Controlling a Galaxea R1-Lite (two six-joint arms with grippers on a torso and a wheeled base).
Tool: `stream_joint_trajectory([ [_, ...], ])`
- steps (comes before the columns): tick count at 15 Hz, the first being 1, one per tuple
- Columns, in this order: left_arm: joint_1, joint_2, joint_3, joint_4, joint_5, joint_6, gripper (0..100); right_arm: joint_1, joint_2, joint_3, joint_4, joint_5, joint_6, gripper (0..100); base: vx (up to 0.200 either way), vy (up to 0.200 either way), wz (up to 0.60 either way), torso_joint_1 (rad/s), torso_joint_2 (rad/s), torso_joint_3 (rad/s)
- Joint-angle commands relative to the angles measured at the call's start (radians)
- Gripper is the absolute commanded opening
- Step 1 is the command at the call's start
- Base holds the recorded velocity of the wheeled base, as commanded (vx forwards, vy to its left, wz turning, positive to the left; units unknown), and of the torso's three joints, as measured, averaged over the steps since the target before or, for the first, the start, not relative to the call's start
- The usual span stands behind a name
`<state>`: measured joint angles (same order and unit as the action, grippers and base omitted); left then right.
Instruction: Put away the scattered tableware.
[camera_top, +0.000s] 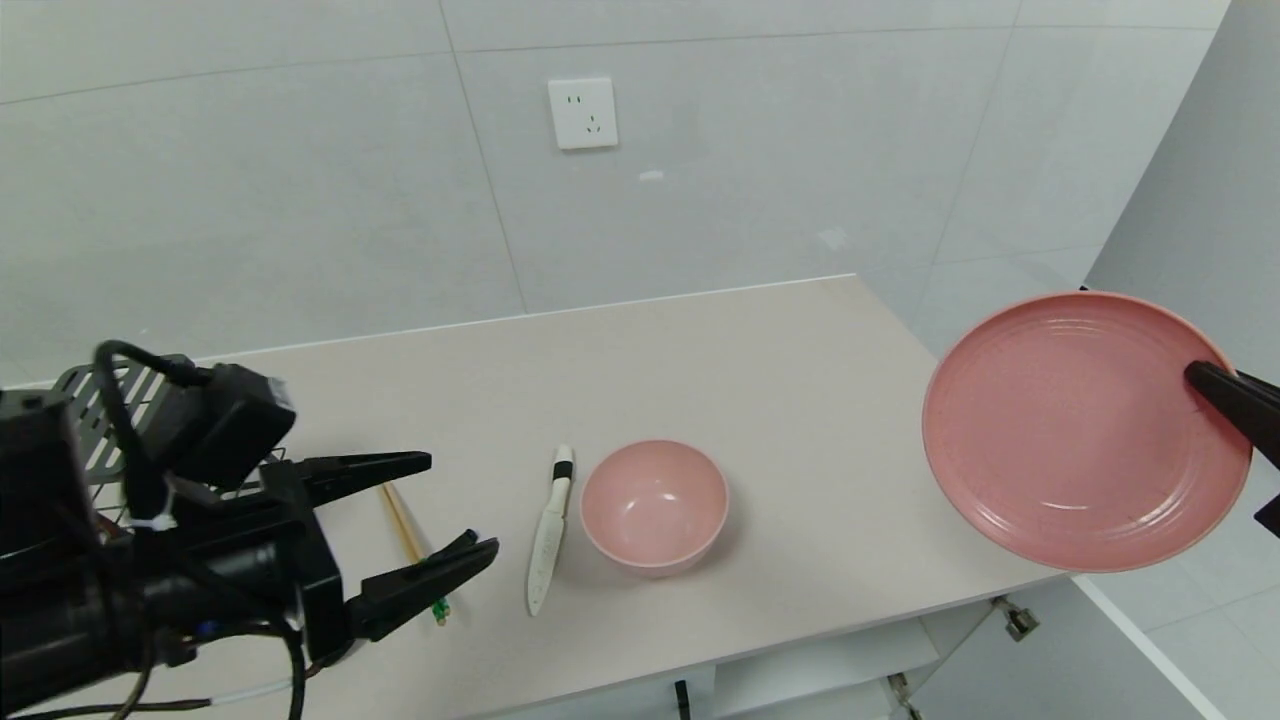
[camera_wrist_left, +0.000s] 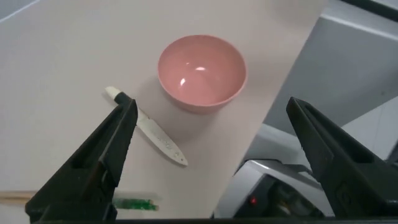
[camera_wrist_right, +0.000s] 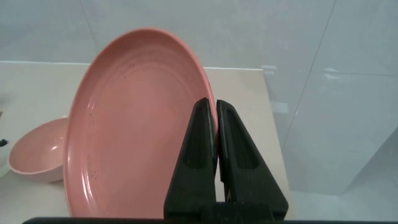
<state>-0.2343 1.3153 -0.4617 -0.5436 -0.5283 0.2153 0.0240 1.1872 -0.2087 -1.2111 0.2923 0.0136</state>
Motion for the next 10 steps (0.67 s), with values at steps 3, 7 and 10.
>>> stream_joint_trajectory([
  [3, -0.002, 0.323, -0.089, -0.061, 0.025, -0.019, 100, 0.001, -0.014, 0.003, 0.001, 0.001, -0.001, 0, 0.000, 0.000, 0.00, 0.000, 0.00, 0.000],
  [7, -0.076, 0.429, -0.147, -0.053, 0.174, -0.166, 100, 0.001, -0.021, 0.003, 0.001, 0.001, -0.001, 0, 0.000, 0.000, 0.00, 0.000, 0.00, 0.000],
  [10, -0.129, 0.524, -0.199, -0.055, 0.271, -0.255, 100, 0.001, -0.024, 0.003, 0.001, 0.001, -0.003, 0, 0.000, 0.000, 0.00, 0.000, 0.00, 0.000],
])
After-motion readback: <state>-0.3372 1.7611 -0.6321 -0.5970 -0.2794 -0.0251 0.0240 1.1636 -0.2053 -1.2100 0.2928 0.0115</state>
